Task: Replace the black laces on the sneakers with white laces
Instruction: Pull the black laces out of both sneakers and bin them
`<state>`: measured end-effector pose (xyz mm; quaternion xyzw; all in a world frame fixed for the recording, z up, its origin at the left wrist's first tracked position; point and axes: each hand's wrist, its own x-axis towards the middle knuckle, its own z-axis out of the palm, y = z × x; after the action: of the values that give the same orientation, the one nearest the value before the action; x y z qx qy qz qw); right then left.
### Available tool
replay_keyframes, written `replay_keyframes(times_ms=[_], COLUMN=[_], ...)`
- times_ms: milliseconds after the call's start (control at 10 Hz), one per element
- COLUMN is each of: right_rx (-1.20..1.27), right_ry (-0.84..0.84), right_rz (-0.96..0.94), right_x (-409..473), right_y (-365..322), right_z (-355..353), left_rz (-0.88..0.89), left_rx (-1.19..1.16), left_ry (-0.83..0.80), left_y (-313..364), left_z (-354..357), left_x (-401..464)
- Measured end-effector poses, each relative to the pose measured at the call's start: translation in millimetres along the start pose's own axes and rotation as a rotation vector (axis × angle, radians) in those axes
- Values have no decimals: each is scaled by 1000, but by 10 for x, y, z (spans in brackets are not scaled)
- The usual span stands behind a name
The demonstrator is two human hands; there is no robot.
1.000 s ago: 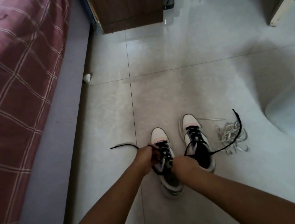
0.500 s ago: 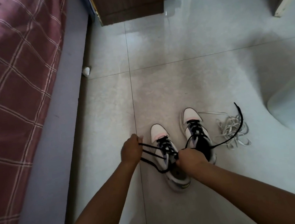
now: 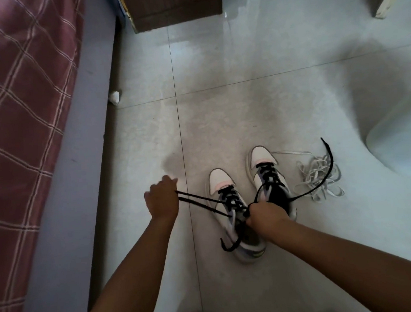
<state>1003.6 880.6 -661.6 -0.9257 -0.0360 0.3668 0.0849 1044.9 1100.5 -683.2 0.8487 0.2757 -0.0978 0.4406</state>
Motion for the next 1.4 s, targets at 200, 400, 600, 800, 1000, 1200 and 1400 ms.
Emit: replay_keyframes(times_ms=[200,400,600,800,1000,1200,1400], right_rx=[26,20,30,40,6,38,196], right_ry=[2,-6,-23,-21,-26,-28,-43], right_rz=[-11,-18,-23,-17,-18,-5,-51], right_x=[5,-32,-29,-57,-65,-64,-115], right_y=[-42,2,-22,-19,-34,18,25], right_z=[-4,-17,-30,-23,-14,-26,-66], left_rz=[-585,90,-416,-488,100,277,221], left_rx=[-571,678,-178,-62,1148,1216,708], left_ry=[-251,54,-25,-260,-25,-114,-449], left_y=[-50,-102,-126,-349,-247,-126,-74], left_z=[37,-423,-240,-449,-571,-747,-91], left_x=[-93,129,52,123,342,388,-396])
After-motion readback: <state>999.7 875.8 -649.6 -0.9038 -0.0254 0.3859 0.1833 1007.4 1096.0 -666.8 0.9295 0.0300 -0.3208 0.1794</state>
